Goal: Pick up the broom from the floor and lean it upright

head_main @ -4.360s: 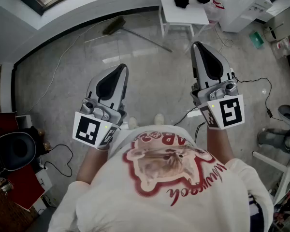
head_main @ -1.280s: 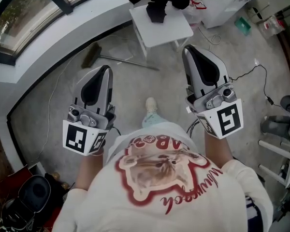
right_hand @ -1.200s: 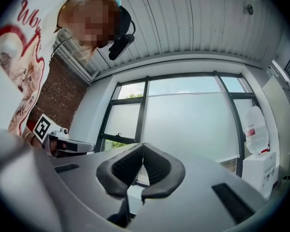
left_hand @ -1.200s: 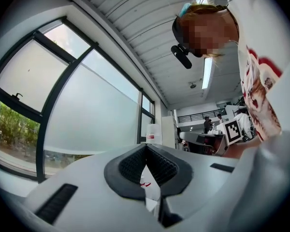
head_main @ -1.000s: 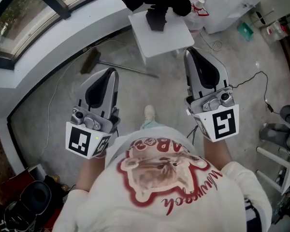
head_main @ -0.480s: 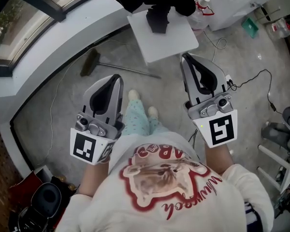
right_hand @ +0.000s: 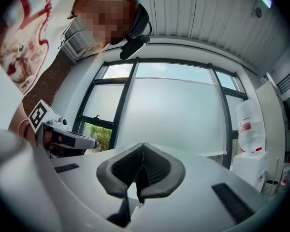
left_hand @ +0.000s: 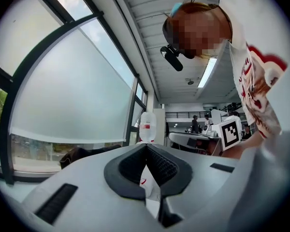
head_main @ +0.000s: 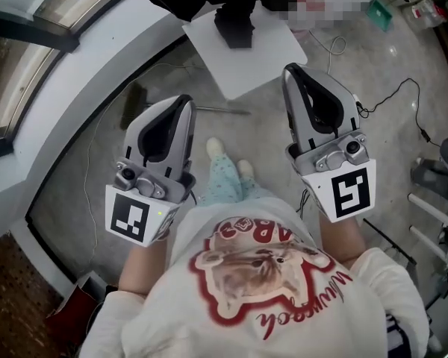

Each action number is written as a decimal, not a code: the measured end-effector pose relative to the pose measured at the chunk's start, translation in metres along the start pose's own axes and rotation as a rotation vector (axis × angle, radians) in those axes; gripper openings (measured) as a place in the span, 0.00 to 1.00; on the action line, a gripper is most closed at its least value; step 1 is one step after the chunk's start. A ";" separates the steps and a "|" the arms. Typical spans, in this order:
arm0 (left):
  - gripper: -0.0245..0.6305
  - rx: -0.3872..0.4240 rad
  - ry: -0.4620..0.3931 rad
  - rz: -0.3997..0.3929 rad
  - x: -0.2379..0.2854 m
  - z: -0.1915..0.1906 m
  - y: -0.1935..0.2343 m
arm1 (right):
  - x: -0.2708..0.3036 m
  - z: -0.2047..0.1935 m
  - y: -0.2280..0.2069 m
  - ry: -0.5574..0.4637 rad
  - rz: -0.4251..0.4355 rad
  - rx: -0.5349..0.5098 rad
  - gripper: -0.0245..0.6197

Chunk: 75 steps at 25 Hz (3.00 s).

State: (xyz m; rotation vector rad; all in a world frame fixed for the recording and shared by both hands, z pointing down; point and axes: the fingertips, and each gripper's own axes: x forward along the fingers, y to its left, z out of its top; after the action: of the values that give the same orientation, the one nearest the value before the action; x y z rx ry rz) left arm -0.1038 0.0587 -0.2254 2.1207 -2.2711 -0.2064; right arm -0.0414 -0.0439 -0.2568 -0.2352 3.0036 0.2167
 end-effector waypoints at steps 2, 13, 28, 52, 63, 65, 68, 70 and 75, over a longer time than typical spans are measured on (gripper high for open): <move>0.06 -0.016 0.016 -0.031 0.015 -0.008 0.009 | 0.015 -0.007 -0.001 -0.007 -0.026 0.015 0.08; 0.06 -0.041 0.079 -0.062 0.077 -0.107 0.035 | 0.023 -0.128 0.004 0.127 -0.023 0.169 0.08; 0.06 -0.005 0.224 -0.086 0.067 -0.328 -0.015 | -0.044 -0.327 0.019 0.301 0.047 0.223 0.08; 0.06 0.027 0.399 -0.221 0.025 -0.581 -0.064 | -0.151 -0.570 0.074 0.440 0.160 0.227 0.08; 0.06 0.074 0.467 -0.391 0.051 -0.676 -0.074 | -0.192 -0.681 0.067 0.502 0.158 0.163 0.08; 0.06 0.060 0.476 -0.397 0.050 -0.691 -0.077 | -0.198 -0.706 0.068 0.526 0.160 0.122 0.08; 0.06 0.071 0.488 -0.439 0.048 -0.710 -0.085 | -0.214 -0.747 0.067 0.601 0.123 0.085 0.08; 0.06 0.086 0.481 -0.470 0.050 -0.719 -0.089 | -0.222 -0.773 0.066 0.639 0.091 0.087 0.08; 0.06 0.110 0.459 -0.525 0.062 -0.740 -0.090 | -0.222 -0.822 0.070 0.668 0.068 0.105 0.08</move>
State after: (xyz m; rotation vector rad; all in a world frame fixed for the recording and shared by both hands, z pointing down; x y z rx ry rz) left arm 0.0628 -0.0665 0.4928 2.4560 -1.4868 0.3695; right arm 0.0757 -0.0674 0.5893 -0.2318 3.6739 -0.0278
